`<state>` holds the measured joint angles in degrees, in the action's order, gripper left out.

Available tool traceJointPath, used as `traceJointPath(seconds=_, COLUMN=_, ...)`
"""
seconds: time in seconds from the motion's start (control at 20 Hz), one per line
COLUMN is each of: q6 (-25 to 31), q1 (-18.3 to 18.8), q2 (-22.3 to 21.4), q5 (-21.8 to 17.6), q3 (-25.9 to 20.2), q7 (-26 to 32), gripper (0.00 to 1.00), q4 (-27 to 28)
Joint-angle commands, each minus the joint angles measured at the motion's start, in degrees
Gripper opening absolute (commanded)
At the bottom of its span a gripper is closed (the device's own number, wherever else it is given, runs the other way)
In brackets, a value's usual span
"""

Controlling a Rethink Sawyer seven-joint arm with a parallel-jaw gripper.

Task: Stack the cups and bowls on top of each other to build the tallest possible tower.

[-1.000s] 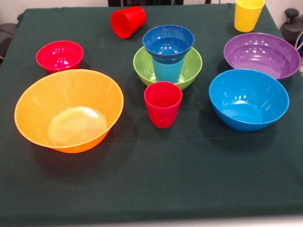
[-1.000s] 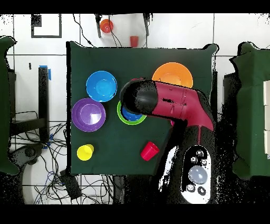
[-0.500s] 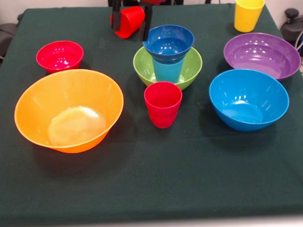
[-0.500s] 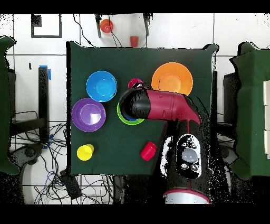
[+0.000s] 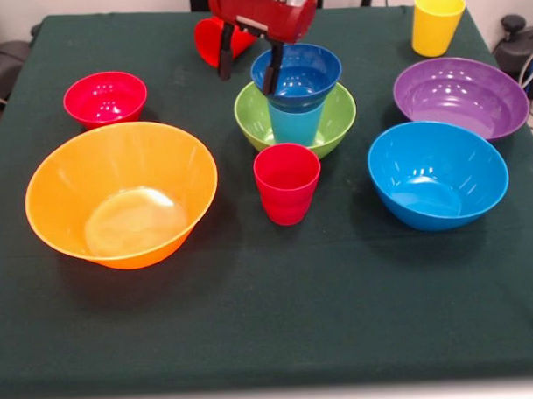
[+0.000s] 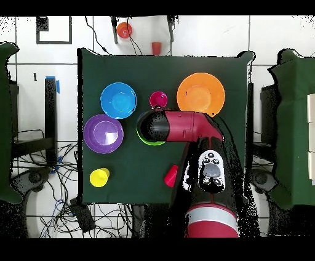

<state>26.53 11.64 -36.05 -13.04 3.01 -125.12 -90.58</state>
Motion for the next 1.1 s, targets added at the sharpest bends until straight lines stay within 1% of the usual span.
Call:
traceJointPath(seconds=0.05, q6=-5.15, q1=0.87, q2=2.13, q5=-4.87, q3=-6.32, q7=3.14, gripper=1.0, q4=-4.91)
traceJointPath(seconds=0.3, q6=-3.86, q1=1.52, q2=1.68, q5=-4.64, q3=-7.33, q7=3.93, gripper=1.0, q4=-5.52)
traceJointPath(seconds=0.35, q6=-4.95, q1=1.96, q2=1.59, q5=-4.91, q3=-7.78, q7=4.16, gripper=1.0, q4=-5.79)
traceJointPath(seconds=0.5, q6=-4.31, q1=3.8, q2=1.72, q5=-5.78, q3=-10.37, q7=7.59, gripper=1.0, q4=-6.16)
traceJointPath(seconds=0.6, q6=-5.96, q1=3.89, q2=1.64, q5=-6.18, q3=-10.32, q7=6.57, gripper=1.0, q4=-6.54)
traceJointPath(seconds=0.65, q6=-8.12, q1=3.87, q2=1.92, q5=-6.48, q3=-10.27, q7=5.13, gripper=1.0, q4=-6.83)
traceJointPath(seconds=0.7, q6=-8.5, q1=3.78, q2=1.99, q5=-6.74, q3=-10.19, q7=4.58, gripper=1.0, q4=-6.75)
traceJointPath(seconds=0.9, q6=-6.62, q1=2.65, q2=2.32, q5=-7.01, q3=-9.16, q7=3.33, gripper=1.0, q4=-4.98)
traceJointPath(seconds=1.1, q6=-4.29, q1=3.31, q2=2.84, q5=-6.91, q3=-9.66, q7=4.57, gripper=1.0, q4=-3.6)
